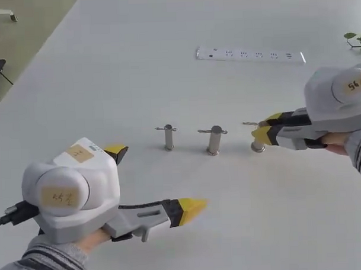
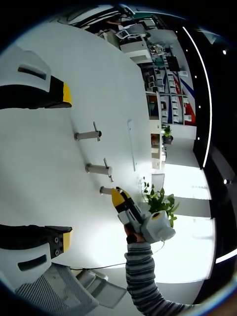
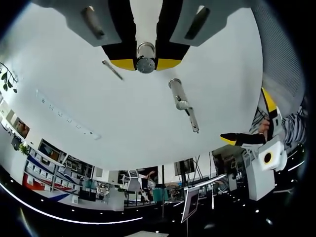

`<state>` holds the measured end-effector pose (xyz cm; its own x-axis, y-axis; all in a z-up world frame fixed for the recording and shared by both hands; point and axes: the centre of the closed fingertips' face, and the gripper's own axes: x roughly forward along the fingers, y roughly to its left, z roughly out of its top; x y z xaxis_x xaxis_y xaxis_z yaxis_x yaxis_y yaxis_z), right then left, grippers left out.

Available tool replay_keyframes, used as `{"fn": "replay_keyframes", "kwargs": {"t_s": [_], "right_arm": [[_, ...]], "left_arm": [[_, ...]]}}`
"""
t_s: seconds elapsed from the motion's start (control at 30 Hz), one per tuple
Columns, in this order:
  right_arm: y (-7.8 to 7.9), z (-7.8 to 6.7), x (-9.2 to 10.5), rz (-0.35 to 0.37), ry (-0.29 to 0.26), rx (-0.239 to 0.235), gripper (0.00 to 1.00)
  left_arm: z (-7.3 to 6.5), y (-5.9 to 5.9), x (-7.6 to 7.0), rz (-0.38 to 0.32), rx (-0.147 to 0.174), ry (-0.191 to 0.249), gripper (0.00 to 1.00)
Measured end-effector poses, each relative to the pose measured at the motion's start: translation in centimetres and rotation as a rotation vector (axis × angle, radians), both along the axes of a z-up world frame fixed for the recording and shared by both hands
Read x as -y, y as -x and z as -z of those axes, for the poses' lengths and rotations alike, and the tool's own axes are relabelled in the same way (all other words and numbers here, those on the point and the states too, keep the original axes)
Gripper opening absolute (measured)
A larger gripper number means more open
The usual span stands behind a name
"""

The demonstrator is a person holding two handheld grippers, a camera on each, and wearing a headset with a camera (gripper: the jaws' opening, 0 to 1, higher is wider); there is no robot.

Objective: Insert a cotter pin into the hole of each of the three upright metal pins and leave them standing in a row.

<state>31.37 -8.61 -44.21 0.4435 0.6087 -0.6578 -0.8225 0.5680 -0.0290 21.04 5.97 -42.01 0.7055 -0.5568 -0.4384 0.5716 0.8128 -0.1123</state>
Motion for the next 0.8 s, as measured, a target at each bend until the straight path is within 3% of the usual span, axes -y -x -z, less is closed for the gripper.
{"fn": "replay_keyframes", "kwargs": {"t_s": [0.4,0.8], "right_arm": [[3.3,0.0,-1.9,-0.015,-0.03,-0.016,0.08],[5.4,0.1,-4.1,-0.047,-0.052,-0.012,0.08]], "left_arm": [[-0.2,0.2,0.0,-0.003,0.005,-0.012,0.99],[-0.3,0.2,-0.2,-0.014,0.012,-0.01,0.98]]}}
